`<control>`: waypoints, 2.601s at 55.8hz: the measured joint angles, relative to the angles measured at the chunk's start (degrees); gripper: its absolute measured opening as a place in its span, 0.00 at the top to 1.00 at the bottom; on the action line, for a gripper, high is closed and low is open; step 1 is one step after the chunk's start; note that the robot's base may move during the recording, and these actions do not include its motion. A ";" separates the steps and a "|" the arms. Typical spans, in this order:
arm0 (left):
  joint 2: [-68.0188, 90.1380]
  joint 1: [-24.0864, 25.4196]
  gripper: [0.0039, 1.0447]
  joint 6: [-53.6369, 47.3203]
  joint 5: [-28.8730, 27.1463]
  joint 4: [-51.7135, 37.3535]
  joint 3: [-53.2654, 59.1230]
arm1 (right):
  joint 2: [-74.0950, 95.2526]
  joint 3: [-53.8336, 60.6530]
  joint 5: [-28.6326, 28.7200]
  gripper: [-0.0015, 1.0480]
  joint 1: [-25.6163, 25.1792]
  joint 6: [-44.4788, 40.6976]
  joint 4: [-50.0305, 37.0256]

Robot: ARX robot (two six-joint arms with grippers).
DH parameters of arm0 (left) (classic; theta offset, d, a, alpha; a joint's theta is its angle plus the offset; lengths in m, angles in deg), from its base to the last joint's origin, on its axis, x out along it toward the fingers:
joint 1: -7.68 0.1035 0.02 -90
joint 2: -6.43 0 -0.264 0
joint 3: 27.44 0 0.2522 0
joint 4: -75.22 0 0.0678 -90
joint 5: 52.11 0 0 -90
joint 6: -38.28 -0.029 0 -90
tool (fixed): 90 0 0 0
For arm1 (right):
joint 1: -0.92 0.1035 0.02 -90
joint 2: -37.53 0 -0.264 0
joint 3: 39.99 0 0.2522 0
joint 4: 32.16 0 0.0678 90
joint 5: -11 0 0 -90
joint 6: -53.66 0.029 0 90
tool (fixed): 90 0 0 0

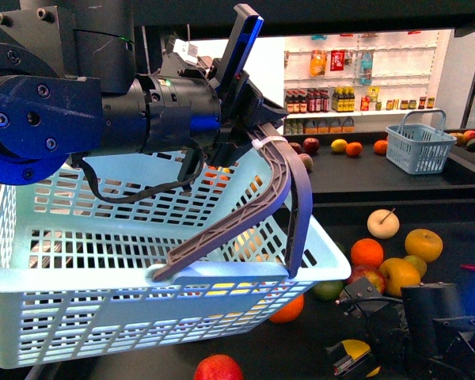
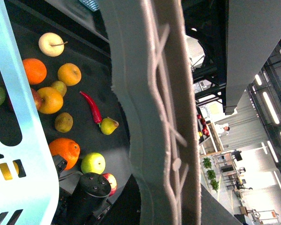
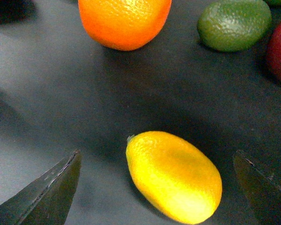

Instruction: Pick lemon from shelf

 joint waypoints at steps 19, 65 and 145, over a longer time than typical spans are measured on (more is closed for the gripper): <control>0.00 0.00 0.93 0.04 0.02 0.00 0.00 | 5.64 -6.82 -0.02 0.07 -0.02 -2.99 2.03; 0.00 0.00 0.93 0.02 0.00 0.00 0.00 | 11.34 -13.81 0.68 0.07 -1.31 -7.41 6.10; 0.00 0.00 0.93 0.02 0.00 0.00 0.00 | -31.21 18.01 -14.21 0.37 -7.34 12.66 -12.26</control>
